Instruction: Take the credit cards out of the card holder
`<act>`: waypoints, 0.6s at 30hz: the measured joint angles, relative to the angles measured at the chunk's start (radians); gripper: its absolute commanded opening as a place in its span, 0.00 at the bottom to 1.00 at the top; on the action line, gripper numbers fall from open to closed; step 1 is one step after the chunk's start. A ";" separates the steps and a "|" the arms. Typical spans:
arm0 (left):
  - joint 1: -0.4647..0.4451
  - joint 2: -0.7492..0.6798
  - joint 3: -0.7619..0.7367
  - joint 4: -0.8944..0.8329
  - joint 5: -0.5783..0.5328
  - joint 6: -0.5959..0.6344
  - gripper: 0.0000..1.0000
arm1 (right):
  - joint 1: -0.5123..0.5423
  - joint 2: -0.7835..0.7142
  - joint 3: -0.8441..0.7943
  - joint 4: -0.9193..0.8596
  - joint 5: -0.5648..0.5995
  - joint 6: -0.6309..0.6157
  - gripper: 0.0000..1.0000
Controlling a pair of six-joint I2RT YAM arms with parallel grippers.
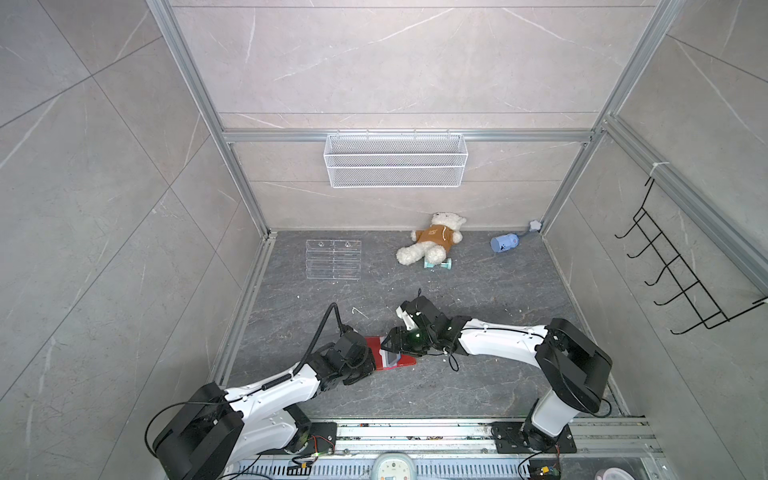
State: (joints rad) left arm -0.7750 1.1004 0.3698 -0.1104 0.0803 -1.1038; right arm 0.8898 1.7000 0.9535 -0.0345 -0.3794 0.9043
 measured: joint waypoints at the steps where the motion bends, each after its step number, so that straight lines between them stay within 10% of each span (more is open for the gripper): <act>1: 0.000 -0.016 0.006 -0.013 -0.001 0.000 0.00 | 0.003 0.000 0.004 0.000 0.000 0.000 0.60; 11: -0.001 -0.212 0.100 -0.194 -0.083 -0.003 0.09 | 0.026 0.029 0.059 0.000 -0.004 0.000 0.60; 18: -0.001 -0.349 0.165 -0.342 -0.166 -0.011 0.34 | 0.036 0.100 0.116 -0.007 -0.007 0.000 0.60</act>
State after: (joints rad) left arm -0.7757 0.7513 0.5350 -0.4522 -0.0856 -1.1152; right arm 0.9260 1.8000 1.0691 -0.0418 -0.3866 0.9047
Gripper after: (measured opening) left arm 0.276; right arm 0.598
